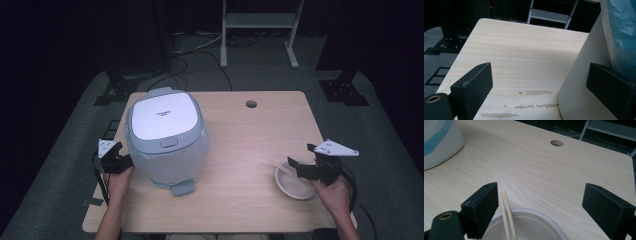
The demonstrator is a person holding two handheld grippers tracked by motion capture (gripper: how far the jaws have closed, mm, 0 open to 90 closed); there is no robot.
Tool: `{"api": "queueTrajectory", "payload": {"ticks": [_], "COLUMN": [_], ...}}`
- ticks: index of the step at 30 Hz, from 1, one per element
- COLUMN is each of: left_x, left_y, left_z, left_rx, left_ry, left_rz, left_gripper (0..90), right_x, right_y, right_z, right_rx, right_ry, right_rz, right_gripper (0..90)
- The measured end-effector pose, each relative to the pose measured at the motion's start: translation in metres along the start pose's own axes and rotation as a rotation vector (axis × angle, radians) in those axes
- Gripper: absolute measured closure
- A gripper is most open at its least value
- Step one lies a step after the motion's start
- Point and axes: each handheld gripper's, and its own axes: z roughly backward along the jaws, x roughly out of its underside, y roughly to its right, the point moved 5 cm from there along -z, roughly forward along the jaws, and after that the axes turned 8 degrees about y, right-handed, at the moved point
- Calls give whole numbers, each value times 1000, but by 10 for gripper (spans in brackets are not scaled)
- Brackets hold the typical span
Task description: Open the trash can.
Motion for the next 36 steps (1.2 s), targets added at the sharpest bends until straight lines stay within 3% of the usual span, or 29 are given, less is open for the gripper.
{"api": "queueTrajectory", "payload": {"ticks": [8, 13, 27, 36], "left_x": [-2, -2, 3, 2], "left_y": [10, 15, 63, 85], "left_z": [-7, -13, -40, -56], "left_rx": [-10, -4, 28, 67], "left_ry": [-1, -5, -15, -42], "left_rz": [-19, -8, 15, -30], "left_gripper": [117, 118, 128, 129], "right_x": [0, -1, 0, 1], "right_y": [2, 2, 9, 10], "right_z": [0, 1, 4, 2], "right_rx": [0, 0, 11, 7], "right_ry": [6, 5, 9, 3], "right_rz": [-4, -6, -25, -27], "right_gripper": [123, 123, 123, 123]}}
